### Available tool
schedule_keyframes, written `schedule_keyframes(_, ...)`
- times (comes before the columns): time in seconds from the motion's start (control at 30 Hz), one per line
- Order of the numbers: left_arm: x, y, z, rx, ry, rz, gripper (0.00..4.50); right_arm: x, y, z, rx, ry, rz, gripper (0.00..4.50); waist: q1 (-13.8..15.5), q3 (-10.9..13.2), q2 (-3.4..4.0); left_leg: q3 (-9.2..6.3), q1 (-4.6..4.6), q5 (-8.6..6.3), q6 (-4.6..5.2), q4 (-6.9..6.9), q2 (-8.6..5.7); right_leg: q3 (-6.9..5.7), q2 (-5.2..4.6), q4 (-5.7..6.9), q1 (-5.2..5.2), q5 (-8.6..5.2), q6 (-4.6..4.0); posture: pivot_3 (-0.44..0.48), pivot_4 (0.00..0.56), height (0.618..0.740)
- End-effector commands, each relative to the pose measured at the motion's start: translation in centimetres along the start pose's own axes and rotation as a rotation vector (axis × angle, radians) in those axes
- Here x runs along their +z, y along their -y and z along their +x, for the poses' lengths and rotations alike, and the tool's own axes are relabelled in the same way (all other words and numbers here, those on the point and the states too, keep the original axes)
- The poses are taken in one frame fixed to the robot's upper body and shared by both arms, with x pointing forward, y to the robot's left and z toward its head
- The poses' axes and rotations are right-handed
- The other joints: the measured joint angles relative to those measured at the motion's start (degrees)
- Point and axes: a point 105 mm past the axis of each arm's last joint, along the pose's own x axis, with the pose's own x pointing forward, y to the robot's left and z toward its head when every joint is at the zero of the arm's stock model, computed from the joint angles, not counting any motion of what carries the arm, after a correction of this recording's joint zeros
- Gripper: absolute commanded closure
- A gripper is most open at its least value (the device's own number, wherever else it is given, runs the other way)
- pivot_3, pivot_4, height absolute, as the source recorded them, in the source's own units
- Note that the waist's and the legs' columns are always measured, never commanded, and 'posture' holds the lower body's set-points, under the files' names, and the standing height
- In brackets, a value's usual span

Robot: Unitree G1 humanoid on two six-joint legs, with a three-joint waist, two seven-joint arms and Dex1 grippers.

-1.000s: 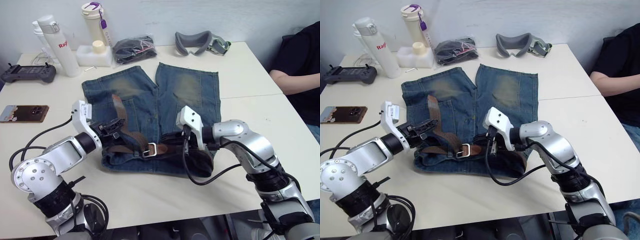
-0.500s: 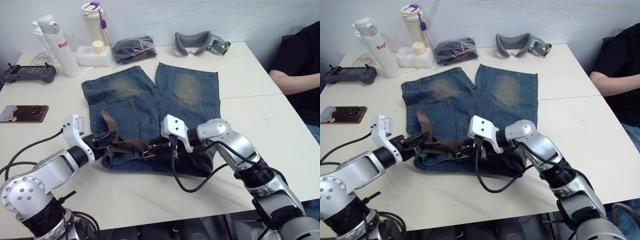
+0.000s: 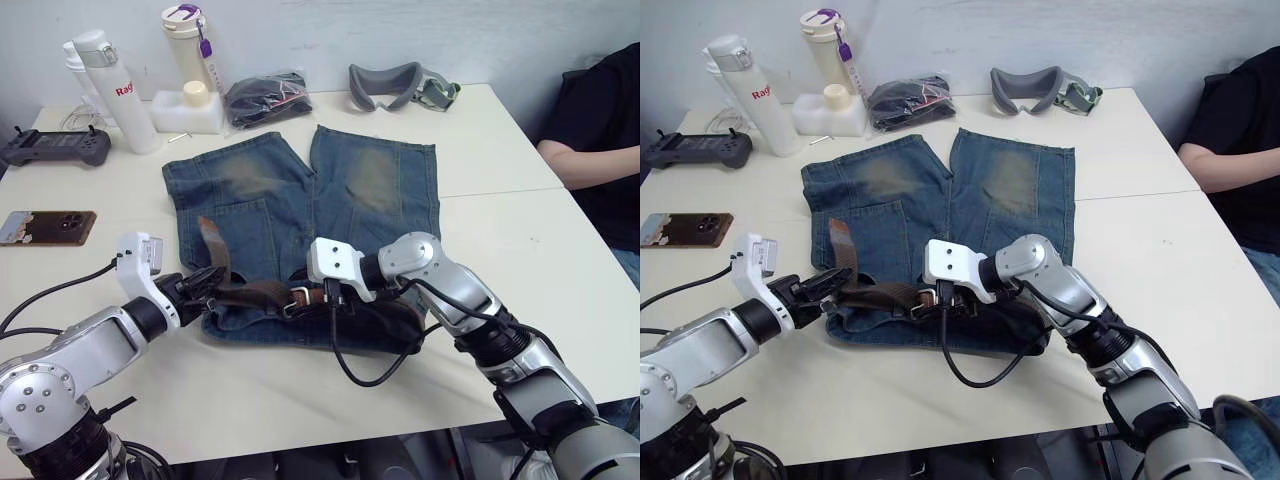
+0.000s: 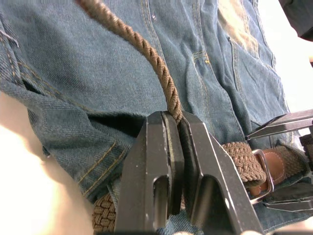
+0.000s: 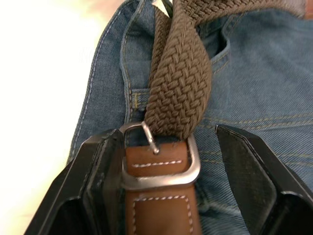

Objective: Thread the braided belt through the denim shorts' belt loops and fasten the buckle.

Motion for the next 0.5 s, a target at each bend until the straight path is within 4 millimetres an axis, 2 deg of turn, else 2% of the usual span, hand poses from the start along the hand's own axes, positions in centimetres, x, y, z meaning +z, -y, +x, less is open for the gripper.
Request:
schedule_keyframes(0.03, 0.6, 1.0, 0.2, -0.038, 0.033, 0.014, 4.50, 1.7, 0.3, -0.5, 0.004, 0.005, -0.061, 2.58, 0.00, 0.00, 0.00, 0.00, 0.00, 0.00, 0.00, 0.00, 0.00, 0.00, 0.00, 0.00, 0.00, 0.00, 0.00, 0.000, 0.150, 0.739)
schedule_keyframes(0.1, 0.7, 1.7, 0.7, -0.066, 0.040, 0.006, 4.50, 1.8, 0.2, -0.6, 0.015, -0.016, -0.061, 3.48, 0.03, 0.00, 0.00, 0.00, 0.00, 0.00, 0.00, 0.00, 0.00, 0.00, 0.00, 0.00, 0.00, 0.00, 0.00, 0.000, 0.150, 0.739)
schedule_keyframes(0.23, 0.7, 2.7, 1.4, -0.102, 0.041, -0.005, 4.50, 1.4, 0.0, -0.7, 0.020, -0.073, -0.048, 3.48, 0.06, 0.00, 0.00, 0.00, 0.00, 0.00, 0.01, -0.01, 0.00, 0.00, -0.01, -0.02, 0.00, 0.00, -0.01, 0.000, 0.150, 0.739)
schedule_keyframes(0.5, 0.8, 2.7, 1.6, -0.096, 0.037, -0.016, 4.50, 0.1, -0.5, -0.2, 0.034, -0.125, -0.003, 3.48, -0.02, 0.00, 0.00, 0.00, 0.00, 0.00, 0.01, -0.01, 0.01, 0.01, 0.00, -0.04, 0.00, 0.00, -0.03, 0.000, 0.150, 0.739)
